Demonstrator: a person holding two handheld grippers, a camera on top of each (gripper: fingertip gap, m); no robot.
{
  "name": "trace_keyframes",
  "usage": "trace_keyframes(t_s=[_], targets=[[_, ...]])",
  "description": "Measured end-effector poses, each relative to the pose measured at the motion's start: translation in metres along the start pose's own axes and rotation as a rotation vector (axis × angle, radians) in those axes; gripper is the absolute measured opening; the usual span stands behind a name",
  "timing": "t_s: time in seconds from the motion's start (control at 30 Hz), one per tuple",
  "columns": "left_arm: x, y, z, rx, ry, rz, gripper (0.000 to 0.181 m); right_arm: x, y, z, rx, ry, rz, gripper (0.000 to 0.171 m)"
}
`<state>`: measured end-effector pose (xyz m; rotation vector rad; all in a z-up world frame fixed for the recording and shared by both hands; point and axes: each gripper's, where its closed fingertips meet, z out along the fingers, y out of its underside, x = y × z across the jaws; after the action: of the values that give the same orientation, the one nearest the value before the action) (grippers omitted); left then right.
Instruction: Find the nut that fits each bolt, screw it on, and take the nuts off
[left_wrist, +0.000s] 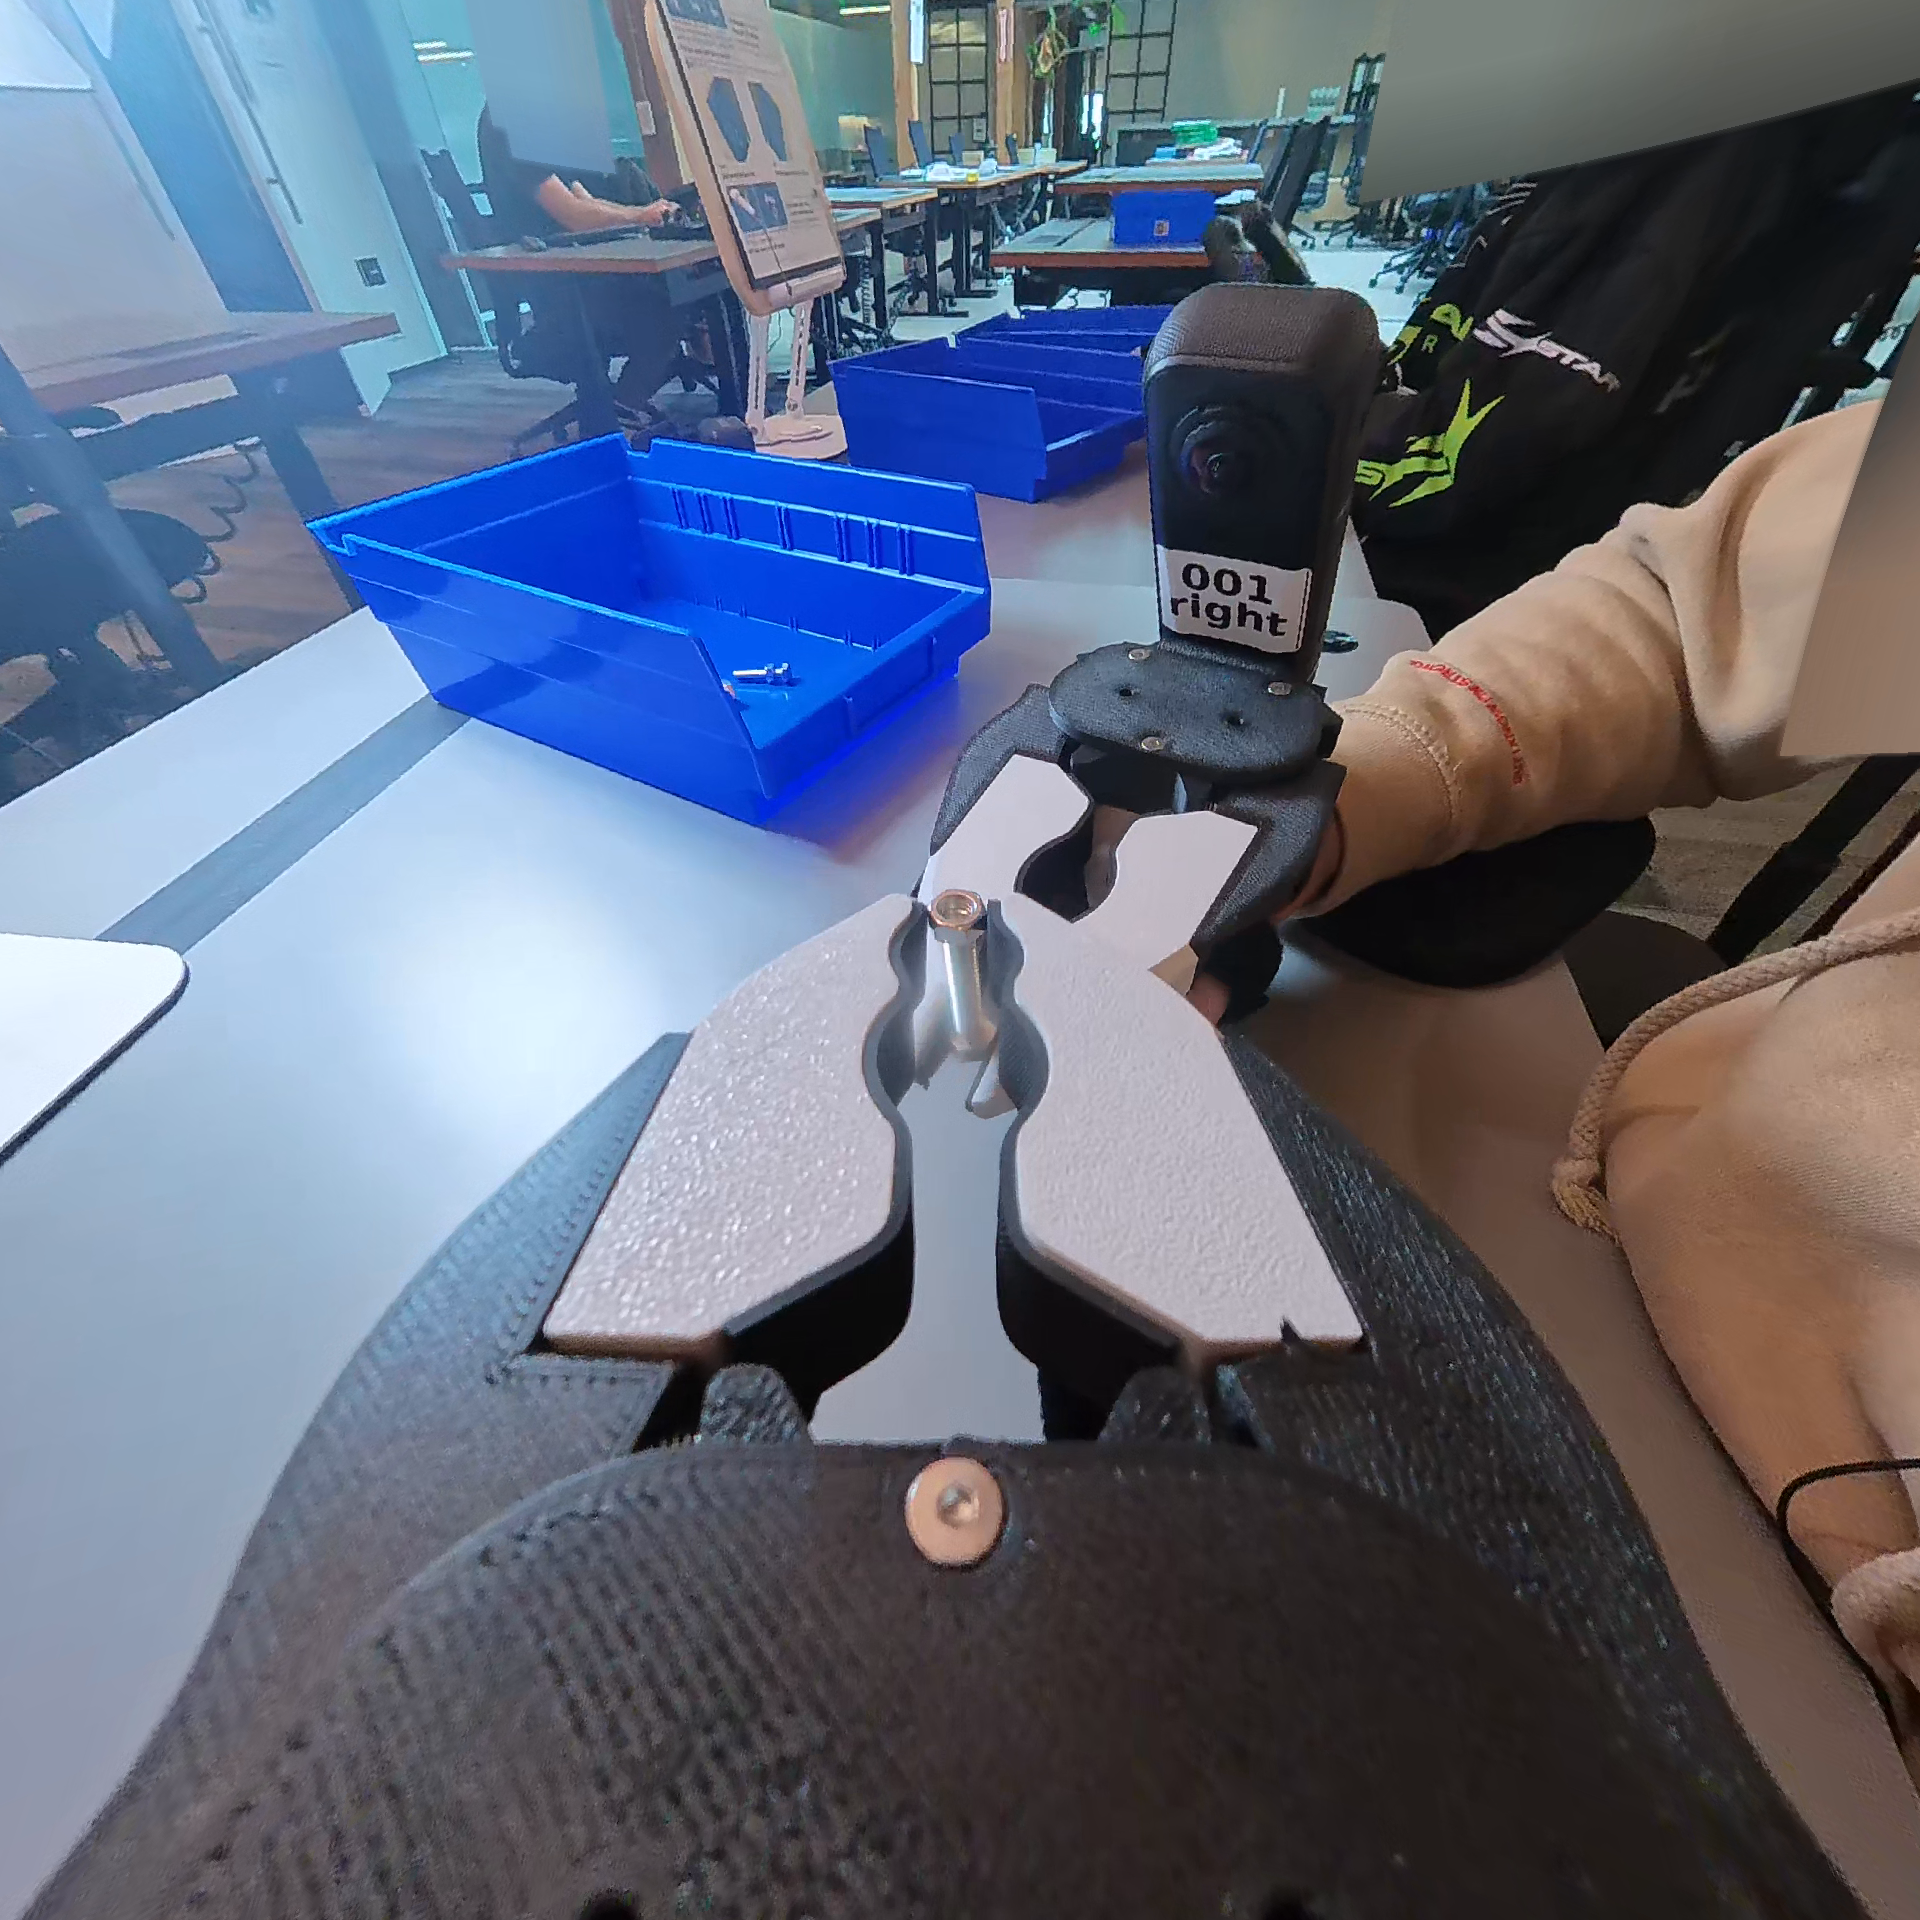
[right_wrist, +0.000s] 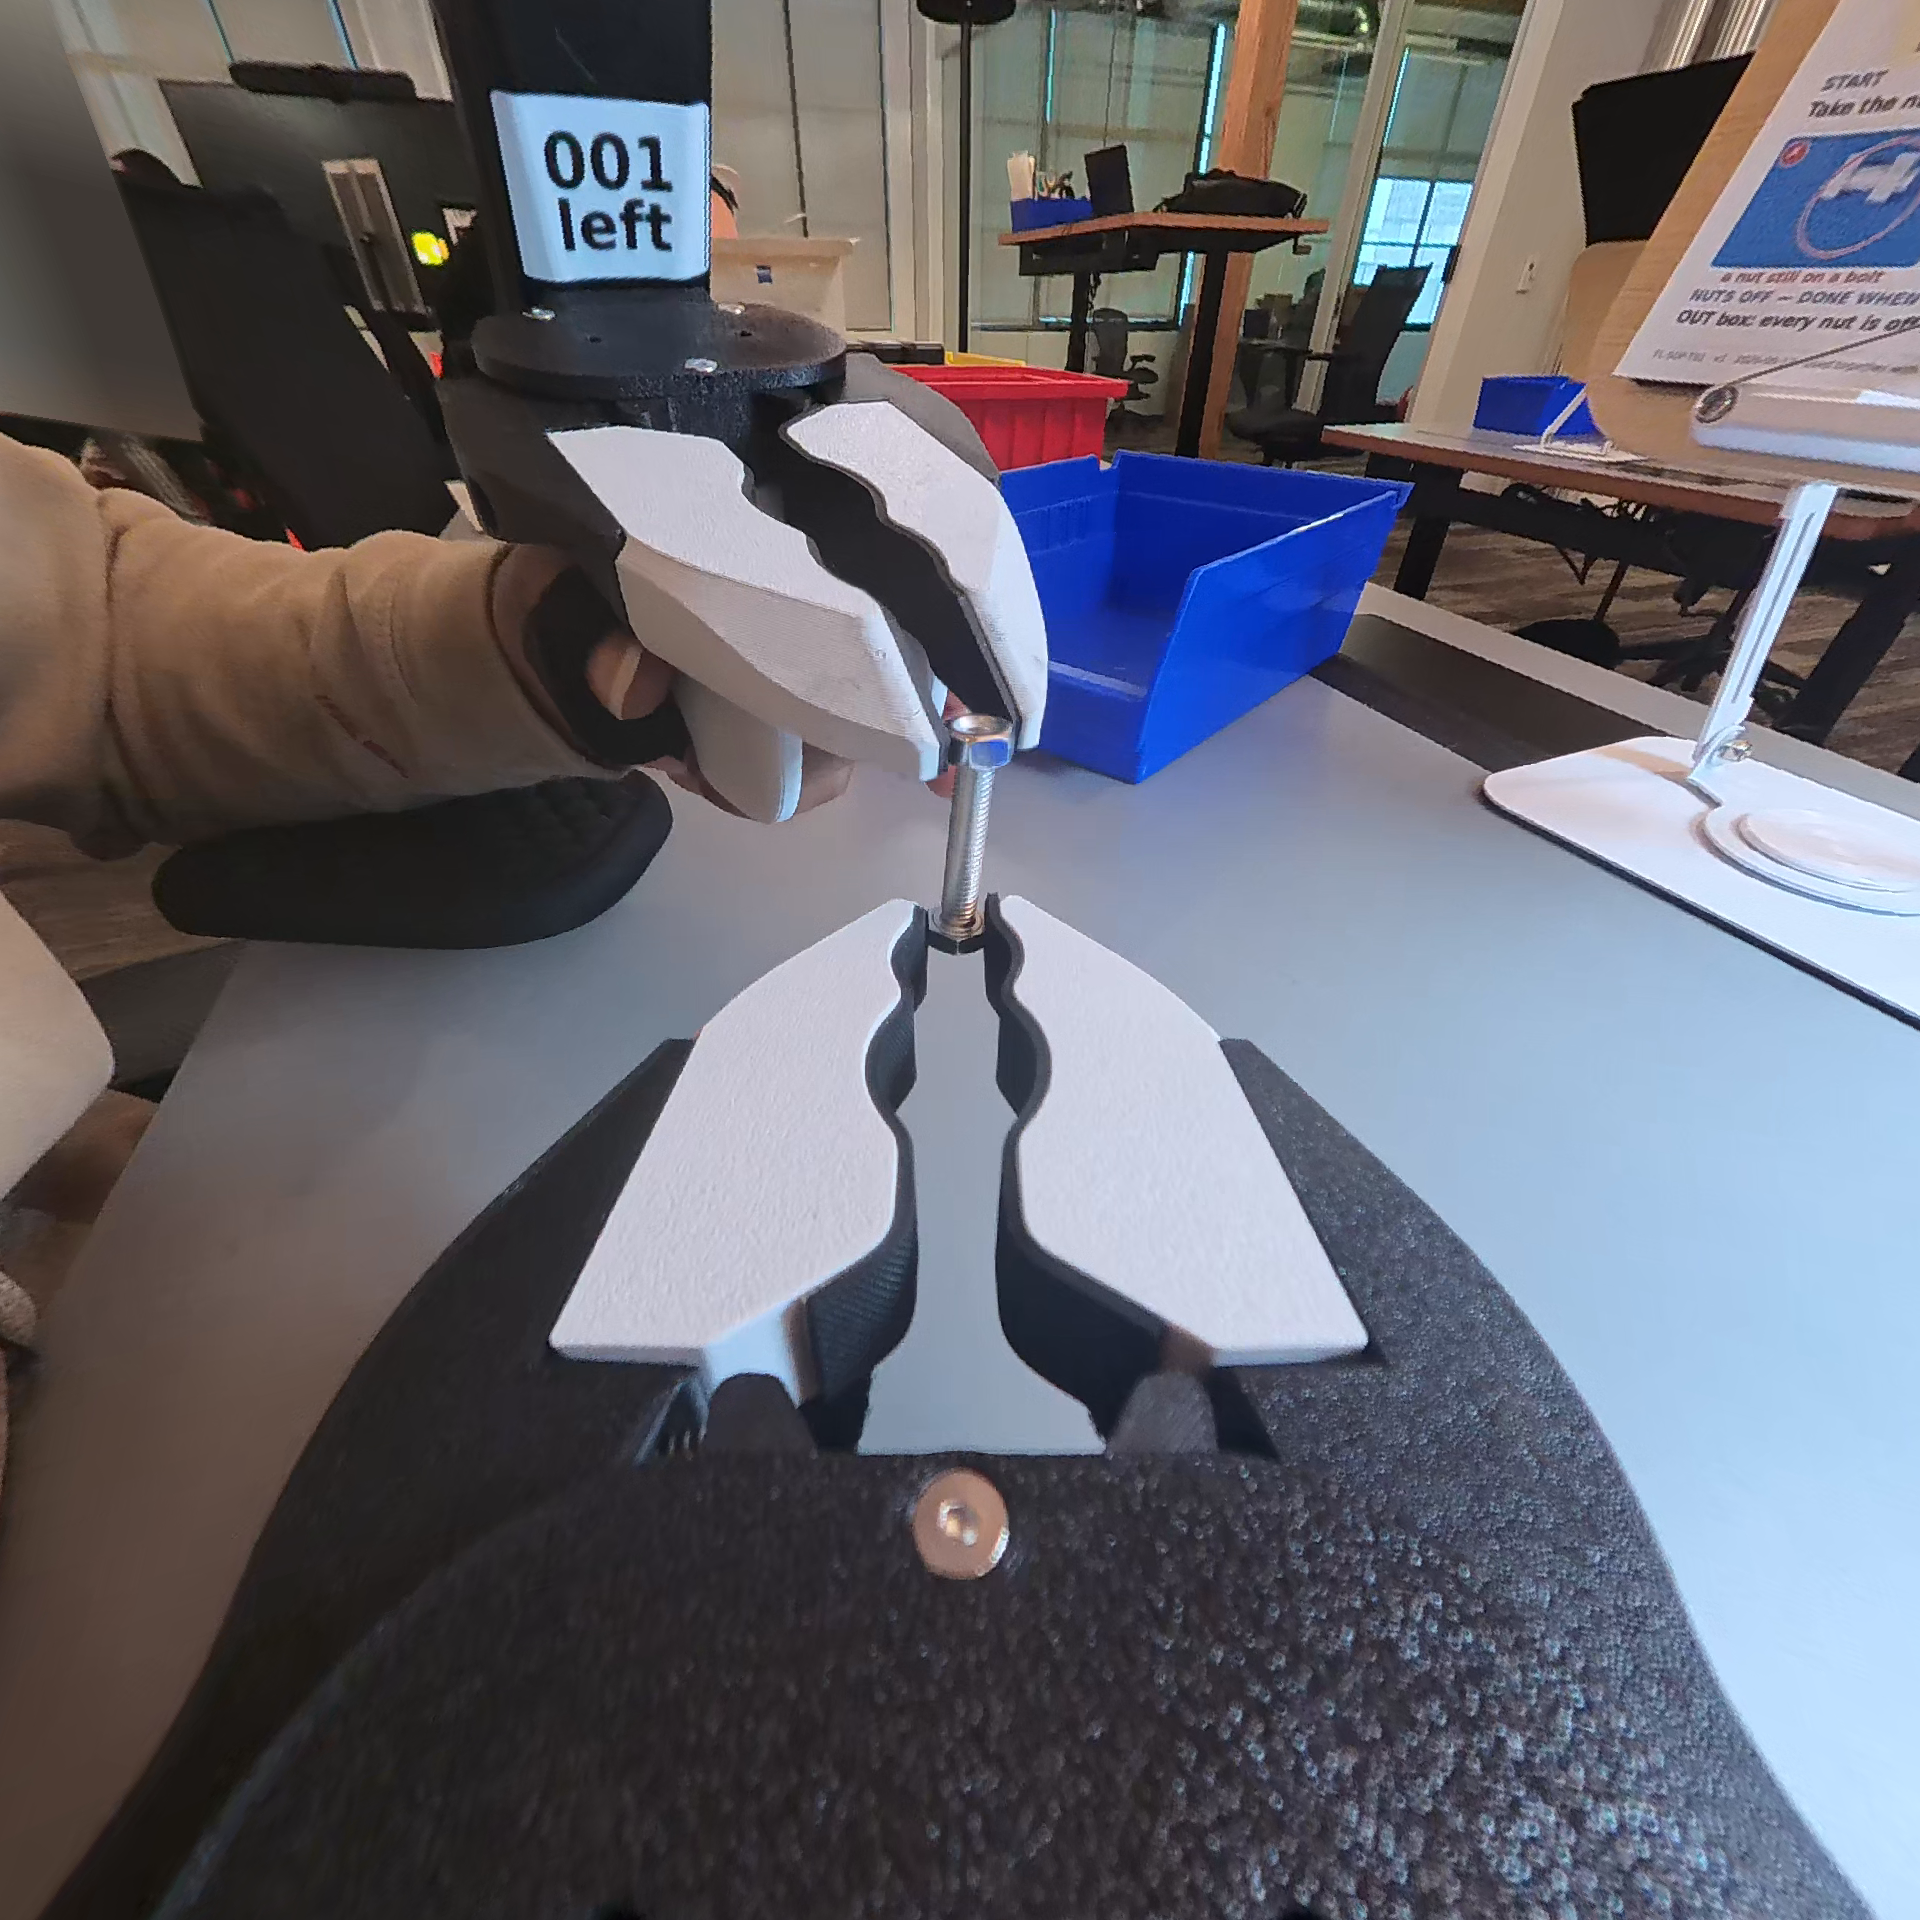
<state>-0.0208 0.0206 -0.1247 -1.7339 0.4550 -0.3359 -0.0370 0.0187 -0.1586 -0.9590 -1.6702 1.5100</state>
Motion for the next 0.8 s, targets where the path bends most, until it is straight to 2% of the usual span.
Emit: trace_keyframes(t_s=[0.5, 0.8], targets=[[0.0005, 0.0070, -0.0013, -0.048, 0.007, 0.020, 0.011, -0.0022, 0.0075, 0.0032, -0.045, 0.005, -0.013, 0.010], [0.0019, 0.0040, -0.0033, -0.019, 0.028, -0.001, 0.011, -0.0049, 0.0044, 0.0021, -0.021, -0.009, -0.005, 0.010]])
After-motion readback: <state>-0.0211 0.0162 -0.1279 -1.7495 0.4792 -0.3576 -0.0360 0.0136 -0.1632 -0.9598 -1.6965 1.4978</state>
